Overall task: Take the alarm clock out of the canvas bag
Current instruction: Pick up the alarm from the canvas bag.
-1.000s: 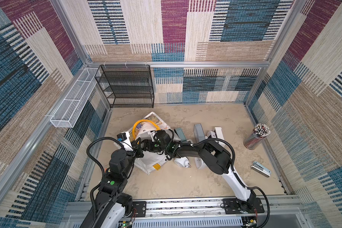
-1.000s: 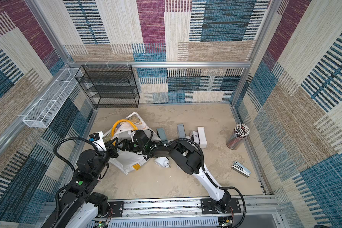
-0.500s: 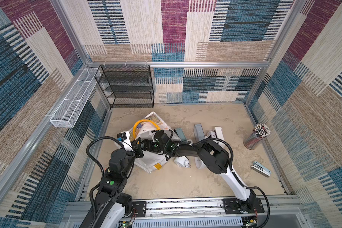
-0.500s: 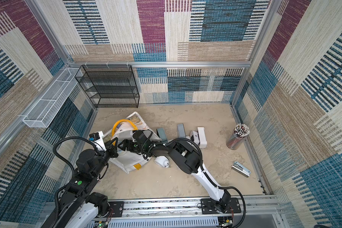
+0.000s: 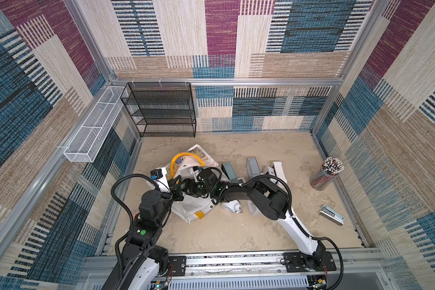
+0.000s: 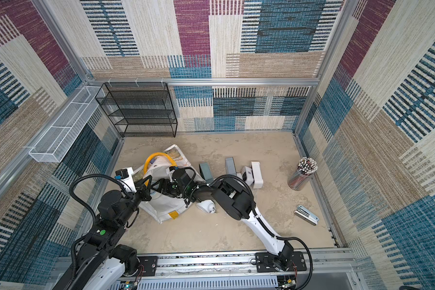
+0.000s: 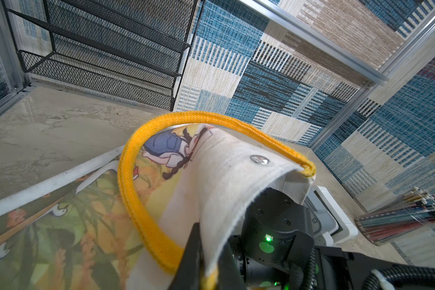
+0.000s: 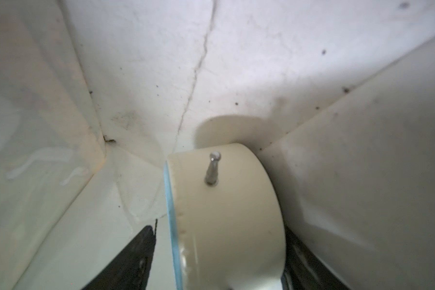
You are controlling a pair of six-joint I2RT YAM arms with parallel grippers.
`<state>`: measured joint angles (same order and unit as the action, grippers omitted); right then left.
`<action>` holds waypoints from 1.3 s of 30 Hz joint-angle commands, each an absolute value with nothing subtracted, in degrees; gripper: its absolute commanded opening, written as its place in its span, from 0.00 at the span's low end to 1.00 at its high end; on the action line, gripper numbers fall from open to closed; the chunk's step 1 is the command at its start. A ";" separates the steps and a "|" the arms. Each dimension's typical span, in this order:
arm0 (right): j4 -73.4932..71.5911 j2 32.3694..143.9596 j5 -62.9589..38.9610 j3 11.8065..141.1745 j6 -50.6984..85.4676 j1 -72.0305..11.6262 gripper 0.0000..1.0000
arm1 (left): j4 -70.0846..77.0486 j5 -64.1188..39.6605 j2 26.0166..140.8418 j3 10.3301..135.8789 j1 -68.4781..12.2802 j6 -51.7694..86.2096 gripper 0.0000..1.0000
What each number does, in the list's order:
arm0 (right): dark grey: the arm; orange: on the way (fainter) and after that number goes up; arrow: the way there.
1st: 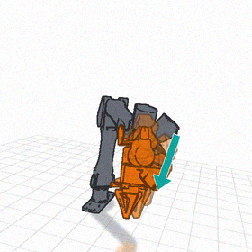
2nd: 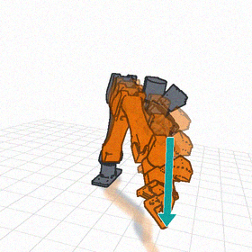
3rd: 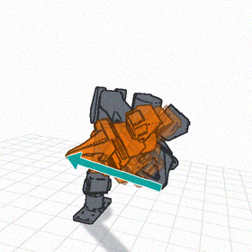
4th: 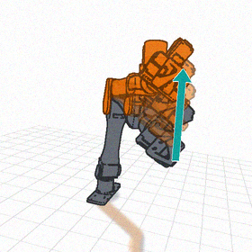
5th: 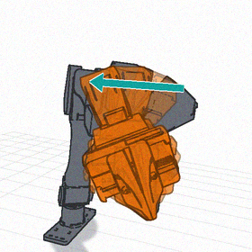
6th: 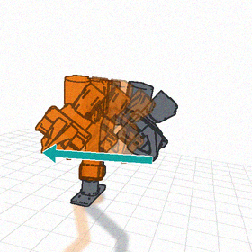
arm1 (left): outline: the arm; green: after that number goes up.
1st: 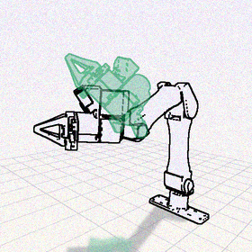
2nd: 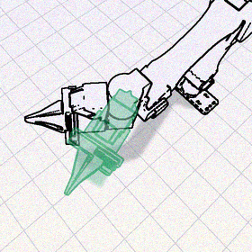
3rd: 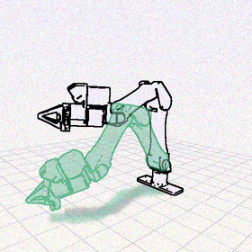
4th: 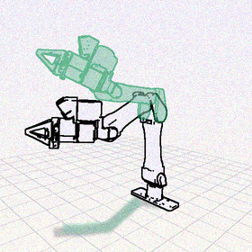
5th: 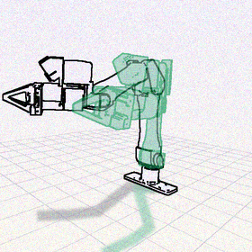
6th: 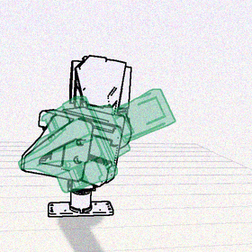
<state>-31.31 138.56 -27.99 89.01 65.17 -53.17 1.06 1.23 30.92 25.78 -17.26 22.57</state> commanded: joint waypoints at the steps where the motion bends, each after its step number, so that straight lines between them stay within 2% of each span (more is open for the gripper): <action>1: -40.09 137.72 -31.32 87.82 69.83 -53.00 0.75 | 8.36 -0.36 30.50 25.57 -17.20 24.08 0.00; 11: -41.84 137.29 -31.90 88.58 71.14 -52.95 0.67 | 9.10 0.00 29.93 25.07 -17.22 24.56 0.00; 23: -23.20 140.18 -30.59 96.55 61.89 -53.26 0.66 | 9.84 0.60 30.31 25.00 -17.22 24.74 0.00; 27: -27.13 140.12 -30.93 94.37 63.53 -53.27 0.65 | 9.84 0.62 30.28 24.96 -17.22 24.70 0.00; 39: -29.34 137.83 -31.57 92.54 63.82 -53.26 0.42 | 7.93 2.71 29.22 24.79 -17.21 24.26 0.00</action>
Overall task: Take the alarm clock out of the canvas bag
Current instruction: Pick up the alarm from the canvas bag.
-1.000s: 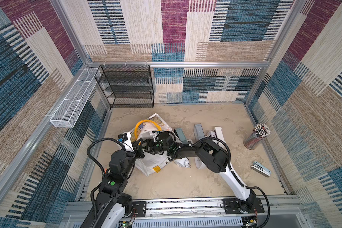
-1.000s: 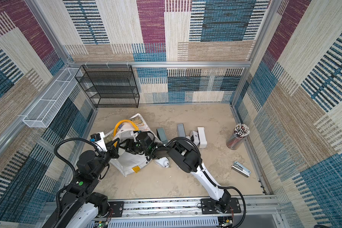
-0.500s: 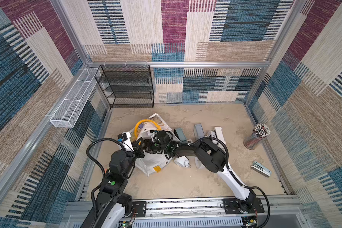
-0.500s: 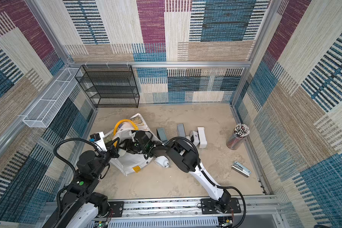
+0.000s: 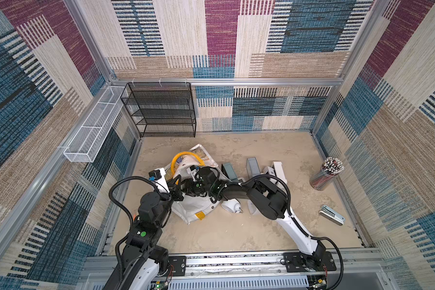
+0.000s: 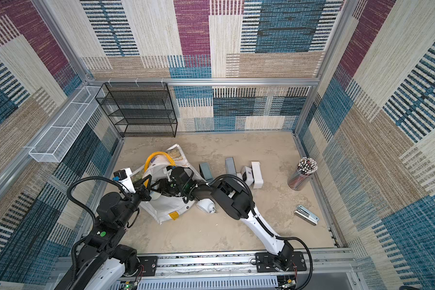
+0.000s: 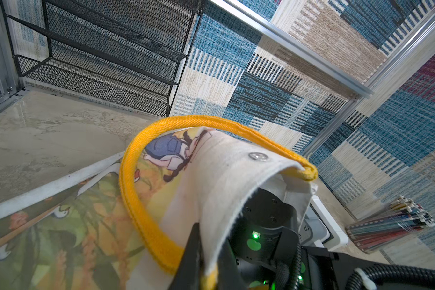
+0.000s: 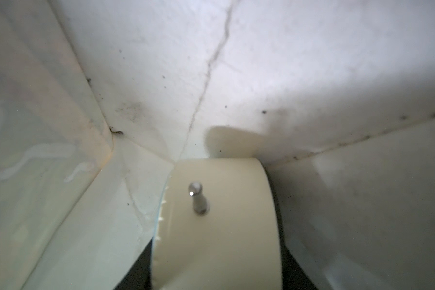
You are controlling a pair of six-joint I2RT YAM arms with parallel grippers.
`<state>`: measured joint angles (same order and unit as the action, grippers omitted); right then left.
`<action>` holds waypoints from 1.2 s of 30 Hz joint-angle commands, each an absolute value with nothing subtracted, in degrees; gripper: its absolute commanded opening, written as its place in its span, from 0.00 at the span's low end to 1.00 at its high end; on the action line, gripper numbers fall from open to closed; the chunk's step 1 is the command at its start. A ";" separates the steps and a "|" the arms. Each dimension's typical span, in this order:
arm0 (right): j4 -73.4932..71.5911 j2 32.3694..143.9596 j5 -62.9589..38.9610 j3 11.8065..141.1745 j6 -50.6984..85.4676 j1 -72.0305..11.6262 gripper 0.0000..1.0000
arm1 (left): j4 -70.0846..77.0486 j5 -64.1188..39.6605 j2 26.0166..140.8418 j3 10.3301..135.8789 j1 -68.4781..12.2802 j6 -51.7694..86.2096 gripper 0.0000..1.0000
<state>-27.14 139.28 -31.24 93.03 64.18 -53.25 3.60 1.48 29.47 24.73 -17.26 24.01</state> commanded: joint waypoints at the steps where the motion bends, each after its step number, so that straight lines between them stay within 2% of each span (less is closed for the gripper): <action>1: -29.23 137.41 -31.27 92.22 63.51 -53.26 0.41 | 7.53 3.17 29.18 24.79 -17.23 24.24 0.00; 4: -27.65 135.28 -30.18 91.94 61.49 -53.26 0.35 | 6.19 5.31 29.04 25.13 -17.18 23.78 0.00; 11: -25.60 129.12 -26.68 87.76 56.78 -53.31 0.34 | 3.31 9.77 29.10 25.82 -17.07 21.77 0.00; 25: -22.72 118.26 -25.61 78.08 48.86 -53.33 0.33 | -1.95 16.62 30.22 28.51 -17.06 21.62 0.00; 36: -24.32 105.73 -25.48 65.67 42.11 -53.26 0.33 | -6.62 17.84 35.42 33.57 -17.04 22.76 0.00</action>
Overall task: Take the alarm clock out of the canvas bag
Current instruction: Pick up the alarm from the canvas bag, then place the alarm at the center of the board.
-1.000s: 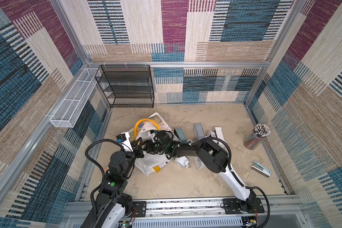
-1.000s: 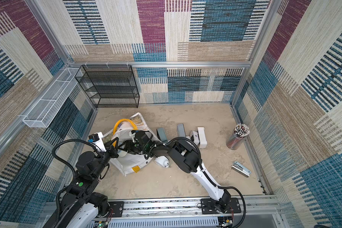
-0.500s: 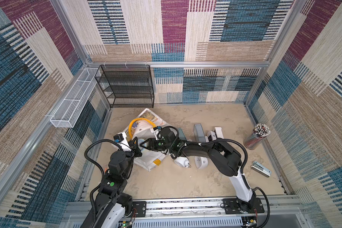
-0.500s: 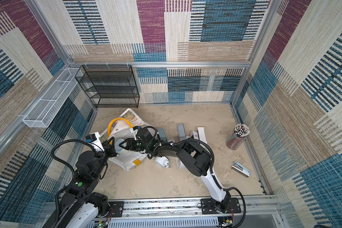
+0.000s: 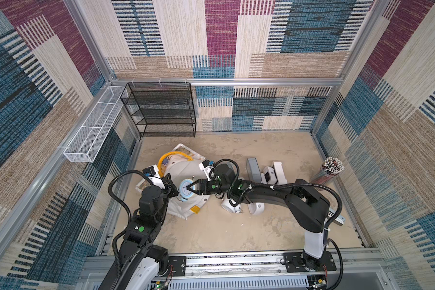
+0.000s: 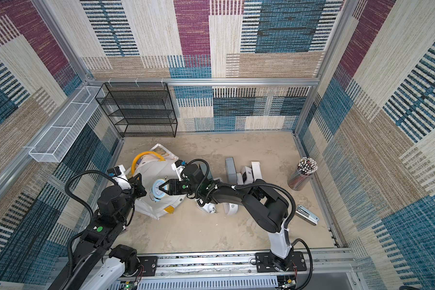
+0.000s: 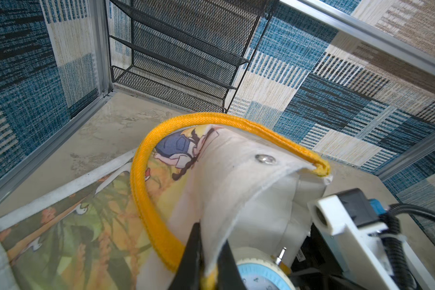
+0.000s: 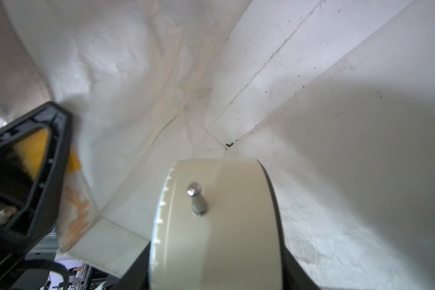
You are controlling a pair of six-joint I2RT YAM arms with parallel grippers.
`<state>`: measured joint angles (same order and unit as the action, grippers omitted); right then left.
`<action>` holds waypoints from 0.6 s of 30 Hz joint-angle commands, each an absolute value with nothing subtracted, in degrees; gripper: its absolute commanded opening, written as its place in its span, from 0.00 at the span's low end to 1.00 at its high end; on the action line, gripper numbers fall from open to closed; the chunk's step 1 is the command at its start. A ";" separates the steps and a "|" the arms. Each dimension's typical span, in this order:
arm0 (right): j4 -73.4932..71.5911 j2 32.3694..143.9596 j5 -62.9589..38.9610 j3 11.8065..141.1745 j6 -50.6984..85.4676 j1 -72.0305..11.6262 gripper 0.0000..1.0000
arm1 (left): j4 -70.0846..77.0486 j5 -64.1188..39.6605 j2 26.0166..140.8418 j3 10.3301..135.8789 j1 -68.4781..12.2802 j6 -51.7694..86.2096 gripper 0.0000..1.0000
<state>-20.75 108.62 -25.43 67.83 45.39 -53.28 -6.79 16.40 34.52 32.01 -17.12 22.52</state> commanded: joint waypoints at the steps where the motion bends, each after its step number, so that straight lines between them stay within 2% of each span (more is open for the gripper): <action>1: -24.50 104.45 -25.33 64.57 41.62 -53.26 0.33 | -6.96 17.93 35.79 33.91 -17.04 22.85 0.00; 18: -29.15 78.90 -23.56 40.68 38.76 -44.77 0.36 | -11.65 20.13 40.33 38.57 -16.99 25.73 0.00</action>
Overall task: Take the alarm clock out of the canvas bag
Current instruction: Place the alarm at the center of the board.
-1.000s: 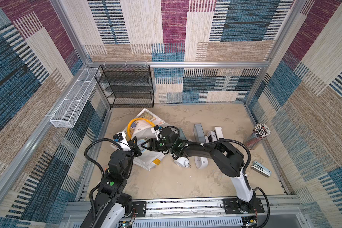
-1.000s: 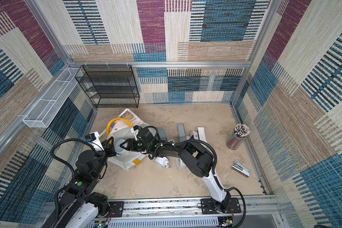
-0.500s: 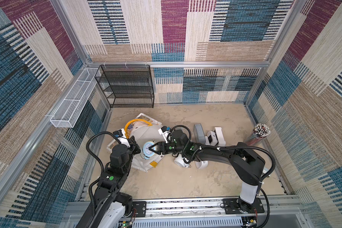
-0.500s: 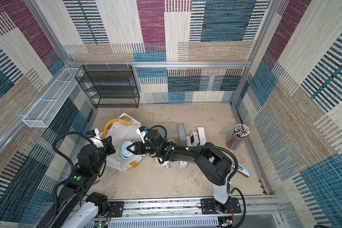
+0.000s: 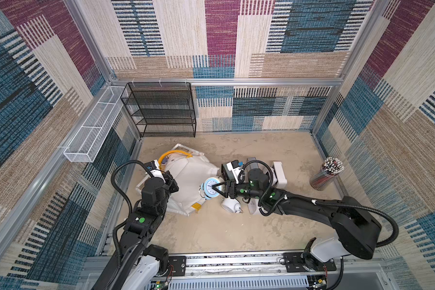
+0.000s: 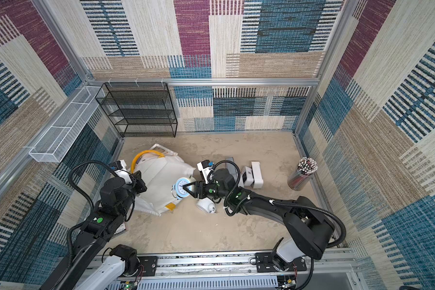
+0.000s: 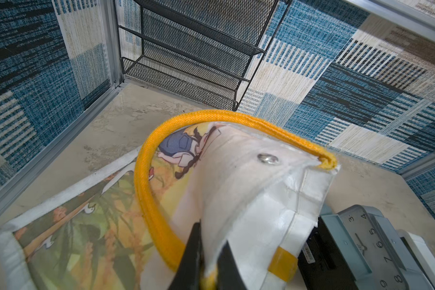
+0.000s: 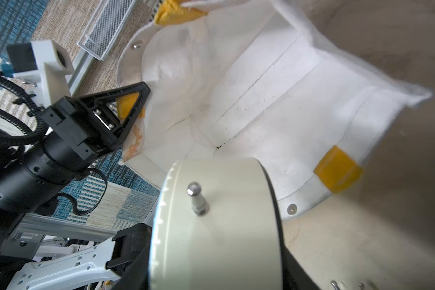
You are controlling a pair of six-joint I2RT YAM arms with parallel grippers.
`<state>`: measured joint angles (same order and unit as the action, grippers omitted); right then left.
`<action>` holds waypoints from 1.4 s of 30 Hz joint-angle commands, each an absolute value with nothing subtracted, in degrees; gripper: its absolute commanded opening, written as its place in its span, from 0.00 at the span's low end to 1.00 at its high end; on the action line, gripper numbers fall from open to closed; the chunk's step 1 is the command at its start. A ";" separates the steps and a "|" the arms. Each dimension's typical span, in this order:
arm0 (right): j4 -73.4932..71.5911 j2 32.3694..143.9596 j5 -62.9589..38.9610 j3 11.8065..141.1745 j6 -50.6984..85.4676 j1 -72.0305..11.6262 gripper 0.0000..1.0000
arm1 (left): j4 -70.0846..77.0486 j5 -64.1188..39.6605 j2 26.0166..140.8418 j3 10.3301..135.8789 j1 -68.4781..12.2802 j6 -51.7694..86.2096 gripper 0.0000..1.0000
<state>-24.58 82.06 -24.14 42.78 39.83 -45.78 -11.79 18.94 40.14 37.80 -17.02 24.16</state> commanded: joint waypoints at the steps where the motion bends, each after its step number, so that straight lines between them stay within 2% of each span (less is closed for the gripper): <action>1: -28.60 76.80 -22.95 39.07 38.89 -43.92 0.36 | -11.58 20.04 40.30 38.48 -17.01 25.83 0.00; 13: -19.63 46.68 -20.47 20.42 44.13 -27.88 0.41 | -11.77 19.82 39.73 37.92 -16.87 26.79 0.00; 20: -14.00 34.06 -22.04 10.91 51.13 -17.76 0.42 | -12.05 20.13 39.74 37.97 -16.87 27.16 0.00; 26: -14.06 31.46 -24.08 4.19 57.18 -12.43 0.42 | -12.40 20.19 39.44 37.80 -16.76 27.20 0.00; 42: -9.66 32.24 -21.36 1.56 59.19 -11.25 0.46 | -12.44 20.39 38.19 36.91 -16.70 27.65 0.00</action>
